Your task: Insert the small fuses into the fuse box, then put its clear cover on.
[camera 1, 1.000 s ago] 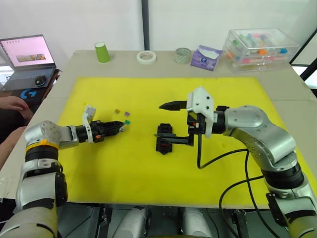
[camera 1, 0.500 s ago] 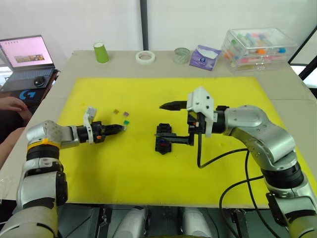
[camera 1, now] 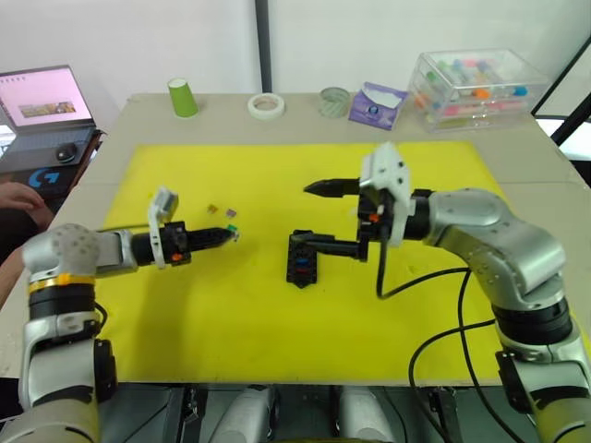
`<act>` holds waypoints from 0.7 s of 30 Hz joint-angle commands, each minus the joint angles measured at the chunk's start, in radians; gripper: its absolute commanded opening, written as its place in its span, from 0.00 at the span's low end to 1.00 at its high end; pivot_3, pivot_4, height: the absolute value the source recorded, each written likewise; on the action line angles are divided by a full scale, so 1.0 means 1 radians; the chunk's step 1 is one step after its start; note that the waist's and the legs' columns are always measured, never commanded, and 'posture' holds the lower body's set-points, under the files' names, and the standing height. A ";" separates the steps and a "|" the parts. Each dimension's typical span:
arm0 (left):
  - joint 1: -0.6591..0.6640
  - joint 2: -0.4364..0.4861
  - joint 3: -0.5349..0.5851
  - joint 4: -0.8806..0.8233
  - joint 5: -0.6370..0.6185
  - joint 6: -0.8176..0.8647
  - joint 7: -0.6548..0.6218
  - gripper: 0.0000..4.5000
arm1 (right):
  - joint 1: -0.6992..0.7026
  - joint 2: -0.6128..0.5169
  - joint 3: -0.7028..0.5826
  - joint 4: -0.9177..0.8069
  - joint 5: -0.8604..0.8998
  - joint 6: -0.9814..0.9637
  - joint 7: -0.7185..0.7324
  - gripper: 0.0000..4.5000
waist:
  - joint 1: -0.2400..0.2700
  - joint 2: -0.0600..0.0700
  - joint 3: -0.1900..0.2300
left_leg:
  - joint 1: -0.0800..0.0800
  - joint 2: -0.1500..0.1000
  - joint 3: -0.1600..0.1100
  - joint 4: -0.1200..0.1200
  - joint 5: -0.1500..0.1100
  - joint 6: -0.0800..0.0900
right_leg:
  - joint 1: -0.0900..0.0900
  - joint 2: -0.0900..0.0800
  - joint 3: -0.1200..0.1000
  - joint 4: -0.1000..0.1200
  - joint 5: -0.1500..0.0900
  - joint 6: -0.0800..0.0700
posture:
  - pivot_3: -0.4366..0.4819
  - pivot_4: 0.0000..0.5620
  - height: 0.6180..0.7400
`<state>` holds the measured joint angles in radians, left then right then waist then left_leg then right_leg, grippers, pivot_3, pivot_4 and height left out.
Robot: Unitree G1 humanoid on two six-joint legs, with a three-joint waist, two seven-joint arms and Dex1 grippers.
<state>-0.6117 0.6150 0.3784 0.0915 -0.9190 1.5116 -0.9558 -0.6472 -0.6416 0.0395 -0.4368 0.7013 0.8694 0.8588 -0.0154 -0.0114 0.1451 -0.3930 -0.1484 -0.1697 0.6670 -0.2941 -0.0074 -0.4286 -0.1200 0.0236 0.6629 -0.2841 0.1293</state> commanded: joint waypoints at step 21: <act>0.067 -0.067 -0.178 -0.420 -0.108 -0.445 -0.009 0.00 | -0.127 0.013 -0.109 0.086 0.342 0.317 -0.069 0.65 | 0.003 0.000 0.000 | 0.000 0.001 0.002 -0.001 0.000 0.000 | 0.002 0.000 0.000 -0.004 0.000 0.000 | 0.48 0.27 1.00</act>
<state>-0.5427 0.5381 0.1999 -0.3066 -1.0236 1.1005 -0.9508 -0.7483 -0.6396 -0.0492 -0.3409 1.0084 1.1858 0.7941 -0.0123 -0.0115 0.1454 -0.3926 -0.1477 -0.1679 0.6661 -0.2942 -0.0074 -0.4270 -0.1199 0.0240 0.6586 -0.2841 0.1293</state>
